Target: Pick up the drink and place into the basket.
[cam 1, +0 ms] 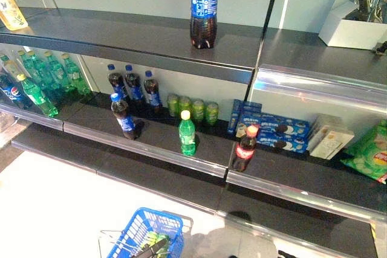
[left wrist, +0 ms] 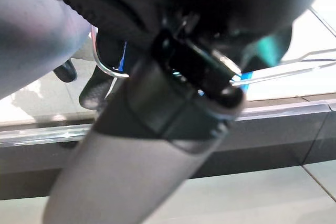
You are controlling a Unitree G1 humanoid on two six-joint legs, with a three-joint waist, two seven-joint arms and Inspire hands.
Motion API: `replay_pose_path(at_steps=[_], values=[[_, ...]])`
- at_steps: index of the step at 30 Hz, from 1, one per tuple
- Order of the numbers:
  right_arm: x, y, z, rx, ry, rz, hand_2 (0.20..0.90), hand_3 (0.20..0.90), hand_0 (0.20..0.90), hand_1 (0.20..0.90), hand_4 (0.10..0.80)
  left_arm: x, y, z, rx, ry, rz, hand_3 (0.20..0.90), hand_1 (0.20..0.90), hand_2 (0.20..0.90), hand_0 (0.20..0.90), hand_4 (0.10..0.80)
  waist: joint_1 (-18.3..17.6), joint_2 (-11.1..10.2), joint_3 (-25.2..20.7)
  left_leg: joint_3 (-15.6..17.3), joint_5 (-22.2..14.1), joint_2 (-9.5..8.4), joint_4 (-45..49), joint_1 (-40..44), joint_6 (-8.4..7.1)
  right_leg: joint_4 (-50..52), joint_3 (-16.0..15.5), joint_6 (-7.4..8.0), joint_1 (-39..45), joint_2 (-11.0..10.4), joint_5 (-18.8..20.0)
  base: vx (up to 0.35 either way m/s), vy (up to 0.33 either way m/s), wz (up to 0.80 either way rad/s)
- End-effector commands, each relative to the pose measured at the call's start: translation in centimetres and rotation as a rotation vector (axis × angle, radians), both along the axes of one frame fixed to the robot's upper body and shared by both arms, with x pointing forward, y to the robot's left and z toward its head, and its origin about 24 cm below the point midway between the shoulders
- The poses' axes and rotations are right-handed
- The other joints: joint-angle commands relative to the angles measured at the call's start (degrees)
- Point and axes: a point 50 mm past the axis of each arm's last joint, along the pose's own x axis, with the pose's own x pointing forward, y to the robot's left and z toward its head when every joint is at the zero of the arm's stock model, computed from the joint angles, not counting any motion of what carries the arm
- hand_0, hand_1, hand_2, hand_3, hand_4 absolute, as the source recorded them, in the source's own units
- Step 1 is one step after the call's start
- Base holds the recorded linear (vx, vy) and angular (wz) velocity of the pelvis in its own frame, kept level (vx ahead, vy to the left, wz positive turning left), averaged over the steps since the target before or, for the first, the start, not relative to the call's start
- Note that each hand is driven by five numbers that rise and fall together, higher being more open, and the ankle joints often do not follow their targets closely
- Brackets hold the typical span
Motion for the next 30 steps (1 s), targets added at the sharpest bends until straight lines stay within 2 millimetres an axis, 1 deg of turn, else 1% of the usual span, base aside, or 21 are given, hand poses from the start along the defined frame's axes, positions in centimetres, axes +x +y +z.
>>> replay_pose_path(at_steps=[1,2,4,5,6,7,9,10,11,14,15,17,18,19,21,24,25,26,27,28,30], values=[[0.2,-1.5,0.5,-0.045,0.019,0.031,0.9,0.9,0.9,0.9,0.8,5.3,-0.2,1.5,-0.065,-0.288,-0.069,0.2,0.3,0.3,0.3,0.1,0.5,-0.5,-0.1,3.5,1.9,0.41,0.2,-3.1,-0.03,0.7,0.7,1.15,3.2,-0.8,-1.5,0.063,-0.017,0.02],[-0.3,-1.6,0.4,-0.05,0.033,0.035,0.9,0.9,0.9,0.9,0.8,4.9,-0.1,1.4,-0.059,-0.282,-0.076,0.2,0.3,0.3,0.3,0.1,0.4,-0.4,0.2,3.6,2.2,0.49,0.2,-3.8,-0.26,0.3,0.7,1.41,2.5,-0.8,-0.9,0.063,-0.017,0.02],[-0.3,-1.6,0.4,-0.05,0.033,0.035,0.9,0.9,0.9,0.9,0.8,4.9,-0.1,1.4,-0.059,-0.282,-0.076,0.2,0.3,0.3,0.3,0.1,0.4,-0.4,0.2,3.6,2.2,0.49,0.2,-3.8,-0.26,0.3,0.7,1.41,2.5,-0.8,-0.9,0.0,-0.01,0.0],[0.9,-2.0,0.7,-0.065,0.006,0.045,0.9,0.9,0.9,0.9,0.8,6.1,-0.2,1.8,-0.06,-0.323,-0.083,0.2,0.3,0.3,0.3,0.1,0.3,0.0,1.9,3.7,3.2,0.87,0.2,-6.8,-0.55,0.7,1.3,1.46,-1.3,-0.8,0.0,-0.063,-0.003,-0.01],[0.9,-2.0,0.7,-0.065,0.006,0.045,0.9,0.9,0.9,0.9,0.8,6.1,-0.2,1.8,-0.06,-0.323,-0.083,0.2,0.3,0.3,0.3,0.1,0.3,0.0,1.9,3.7,3.2,0.87,0.2,-6.8,-0.55,0.7,1.3,1.46,-1.3,-0.8,0.0,-0.385,-0.012,-0.15],[4.1,-2.1,1.4,-0.078,-0.067,0.049,0.9,0.9,0.9,0.9,0.8,9.3,-1.0,2.6,-0.063,-0.409,-0.107,0.2,0.3,0.3,0.3,0.1,0.2,0.6,5.8,3.8,5.0,1.21,0.2,-11.8,-0.41,1.0,1.9,1.08,-6.7,-0.7,1.6,-0.322,-0.009,-0.14],[4.1,-2.1,1.4,-0.078,-0.067,0.049,0.9,0.9,0.9,0.9,0.8,9.3,-1.0,2.6,-0.063,-0.409,-0.107,0.2,0.3,0.3,0.3,0.1,0.2,0.6,5.8,3.8,5.0,1.21,0.2,-11.8,-0.41,1.0,1.9,1.08,-6.7,-0.7,1.6,-0.267,-0.015,-0.07],[5.9,-2.0,1.9,-0.087,-0.122,0.051,0.9,0.9,0.9,0.9,0.8,11.2,-1.6,3.3,-0.058,-0.469,-0.115,0.2,0.3,0.3,0.3,0.1,-0.2,1.0,9.3,3.7,6.0,1.23,0.2,-15.3,-0.32,0.7,2.0,1.05,-9.9,-0.5,2.7,-0.389,-0.039,0.2],[7.9,-2.0,2.6,-0.094,-0.188,0.07,0.9,0.9,0.9,0.9,0.8,13.6,-1.8,4.4,-0.051,-0.543,-0.101,0.2,0.3,0.3,0.3,0.1,-0.6,1.3,12.7,3.5,7.1,1.31,0.2,-18.6,-0.4,1.2,2.0,0.89,-13.3,-0.3,3.3,-0.449,-0.045,0.35],[9.7,-1.9,3.4,-0.086,-0.269,0.056,0.9,0.9,0.9,0.9,0.8,15.5,-2.2,5.4,-0.048,-0.612,-0.107,0.2,0.3,0.3,0.3,0.1,-0.5,1.4,15.7,2.5,9.0,1.52,0.7,-21.8,-0.52,6.8,1.5,0.24,-18.0,-0.2,1.7,-0.239,-0.034,0.19],[10.7,-1.9,3.8,-0.078,-0.319,0.047,0.9,0.9,0.9,0.9,0.8,16.5,-2.2,6.1,-0.042,-0.643,-0.109,0.2,0.3,0.3,0.3,0.1,-0.4,1.5,17.8,1.7,9.1,1.37,4.9,-25.4,-0.64,12.4,1.4,-0.29,-21.5,-0.1,-0.1,-0.207,-0.044,0.04],[10.7,-1.9,3.8,-0.078,-0.319,0.047,0.9,0.9,0.9,0.9,0.8,16.5,-2.2,6.1,-0.042,-0.643,-0.109,0.2,0.3,0.3,0.3,0.1,-0.4,1.5,17.8,1.7,9.1,1.37,4.9,-25.4,-0.64,12.4,1.4,-0.29,-21.5,-0.1,-0.1,-0.086,-0.024,-0.05],[10.9,-1.9,4.0,-0.076,-0.331,0.046,0.9,0.9,0.9,0.9,0.8,16.8,-2.1,6.3,-0.038,-0.649,-0.106,0.2,0.3,0.3,0.3,0.1,-0.4,1.5,18.4,1.3,8.8,1.18,7.0,-26.7,-0.64,14.5,1.3,-0.46,-22.7,0.0,-0.8,-0.17,-0.107,-0.13],[11.7,-2.0,4.5,-0.083,-0.397,0.042,0.9,0.9,0.9,0.9,0.8,17.3,-1.7,6.7,-0.028,-0.66,-0.097,0.2,0.3,0.3,0.3,0.1,-0.2,1.2,20.1,-0.2,6.2,-0.36,16.3,-32.8,-0.33,22.0,0.6,-1.1,-27.7,-0.8,-3.6,-0.194,-0.141,-0.1],[12.4,-2.2,5.1,-0.08,-0.457,0.006,0.9,0.9,0.9,0.9,0.8,17.1,-1.7,6.6,-0.032,-0.656,-0.113,0.2,0.3,0.3,0.3,0.1,0.1,1.1,20.4,-0.9,4.8,-1.0,20.5,-35.6,-0.11,25.4,0.4,-1.49,-29.8,-1.1,-5.0,-0.103,-0.107,0.12],[14.5,-1.9,6.6,-0.066,-0.612,-0.02,0.9,0.9,0.9,0.9,0.8,16.8,-1.9,6.5,-0.041,-0.655,-0.134,0.2,0.3,0.3,0.3,0.1,0.6,1.0,20.4,-1.5,2.8,-1.66,25.0,-38.5,0.52,29.5,0.7,-2.01,-32.4,-1.2,-6.6,-0.036,-0.05,0.24],[15.5,-1.5,7.4,-0.058,-0.692,-0.014,0.9,0.9,0.9,0.9,0.8,16.7,-2.0,6.4,-0.04,-0.652,-0.137,0.2,0.3,0.3,0.3,0.1,0.8,1.0,20.1,-1.7,2.2,-1.85,26.4,-39.3,0.72,30.9,0.8,-2.13,-33.3,-1.2,-7.2,-0.012,-0.037,0.05],[17.1,-0.6,8.7,-0.041,-0.8,0.002,0.9,0.9,0.9,0.9,0.8,16.5,-2.2,6.3,-0.041,-0.651,-0.138,0.2,0.3,0.3,0.3,0.1,0.8,0.7,20.1,-1.9,1.2,-2.03,28.2,-40.0,0.93,32.5,1.0,-2.38,-33.8,-1.1,-8.0,-0.003,-0.035,0.02],[18.0,0.1,9.7,-0.036,-0.866,0.028,0.9,0.9,0.9,0.9,0.8,16.3,-2.1,6.2,-0.038,-0.648,-0.139,0.2,0.3,0.3,0.3,0.1,0.8,0.6,20.0,-2.0,1.0,-2.0,28.9,-40.4,0.97,33.1,0.9,-2.5,-34.1,-1.0,-8.2,0.0,0.0,0.0],[18.3,0.3,10.0,-0.034,-0.893,0.039,0.9,0.9,0.9,0.9,0.8,16.3,-2.1,6.2,-0.038,-0.648,-0.139,0.2,0.3,0.3,0.3,0.1,0.8,0.6,19.9,-2.0,0.9,-1.99,29.1,-40.5,0.98,33.3,0.9,-2.53,-34.1,-1.0,-8.3,0.005,-0.022,0.05],[19.7,1.4,11.8,-0.011,-1.0,0.062,0.9,0.9,0.9,0.9,0.8,16.0,-2.2,6.2,-0.035,-0.646,-0.145,0.2,0.3,0.3,0.3,0.1,0.7,0.3,19.6,-1.9,0.7,-2.09,29.6,-40.7,1.1,33.4,1.0,-2.58,-34.4,-1.0,-8.3,0.003,-0.019,0.04]])
